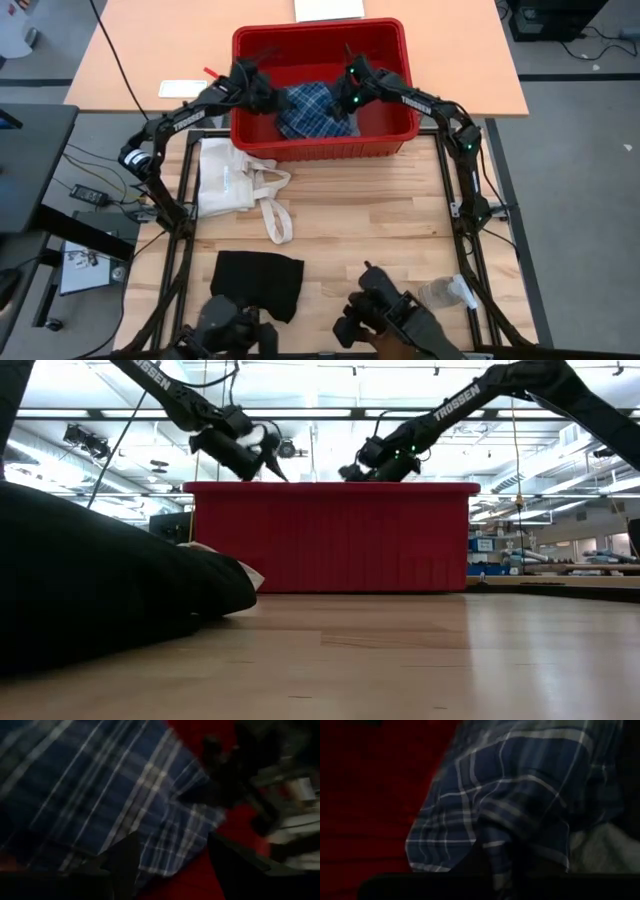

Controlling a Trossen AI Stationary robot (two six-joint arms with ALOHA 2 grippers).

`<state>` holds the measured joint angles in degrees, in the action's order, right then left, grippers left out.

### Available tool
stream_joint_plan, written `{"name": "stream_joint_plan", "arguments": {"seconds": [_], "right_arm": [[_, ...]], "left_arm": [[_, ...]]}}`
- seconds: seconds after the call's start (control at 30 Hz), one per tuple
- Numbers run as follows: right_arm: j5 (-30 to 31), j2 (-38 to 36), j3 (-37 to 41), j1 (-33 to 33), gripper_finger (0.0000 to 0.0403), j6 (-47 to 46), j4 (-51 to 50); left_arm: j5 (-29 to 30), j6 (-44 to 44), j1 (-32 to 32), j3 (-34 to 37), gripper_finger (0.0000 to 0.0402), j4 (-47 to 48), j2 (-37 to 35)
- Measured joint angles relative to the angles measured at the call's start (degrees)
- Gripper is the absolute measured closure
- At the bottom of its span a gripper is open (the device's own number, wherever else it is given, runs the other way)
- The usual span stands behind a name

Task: Fold laundry
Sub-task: Remove the blue polo shirt from the red bin

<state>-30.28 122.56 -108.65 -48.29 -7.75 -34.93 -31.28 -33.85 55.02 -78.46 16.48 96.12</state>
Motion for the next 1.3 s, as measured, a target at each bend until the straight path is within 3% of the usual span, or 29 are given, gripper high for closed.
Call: {"name": "stream_joint_plan", "arguments": {"seconds": [0.17, 0.43, 0.6, 0.7, 0.83, 0.93, 1.13, 1.3], "right_arm": [[-5.2, -0.6, -10.3, -1.9, 0.0376, 0.0, -6.9], [-6.0, -0.6, -26.0, -1.6, 0.0376, 1.8, -15.6], [-12.0, -2.9, -25.4, -1.8, 0.0376, -0.9, -13.8], [-14.3, -5.0, -25.2, -0.9, 0.0376, -0.5, -15.8], [-16.5, -9.0, -25.4, 1.5, 0.0376, 1.1, -16.7], [-19.3, -11.0, -25.4, 3.7, 0.0376, 1.5, -18.6], [-20.4, -13.2, -25.3, 11.1, 0.0376, 1.5, -21.2], [-18.9, -13.1, -24.9, 19.3, 0.0376, -0.4, -21.0]], "left_arm": [[-4.0, -0.4, 3.5, -4.3, 0.0169, -6.6, -1.8], [-4.1, 2.8, 6.8, -16.0, 0.0169, -6.1, -1.8], [-6.3, 5.9, 9.2, -20.7, 0.0169, -1.1, -1.9], [-7.2, 13.1, 9.0, -20.0, 0.0169, -0.1, -3.8], [0.4, 24.5, 5.0, -16.6, 0.0169, -1.8, -9.8], [3.1, 28.8, 2.9, -9.3, 0.0169, -4.9, -14.2], [2.6, 21.5, 3.5, 10.6, 0.0169, -21.2, -27.4], [1.8, 21.0, 3.2, 19.3, 0.0169, -21.4, -38.3]]}}
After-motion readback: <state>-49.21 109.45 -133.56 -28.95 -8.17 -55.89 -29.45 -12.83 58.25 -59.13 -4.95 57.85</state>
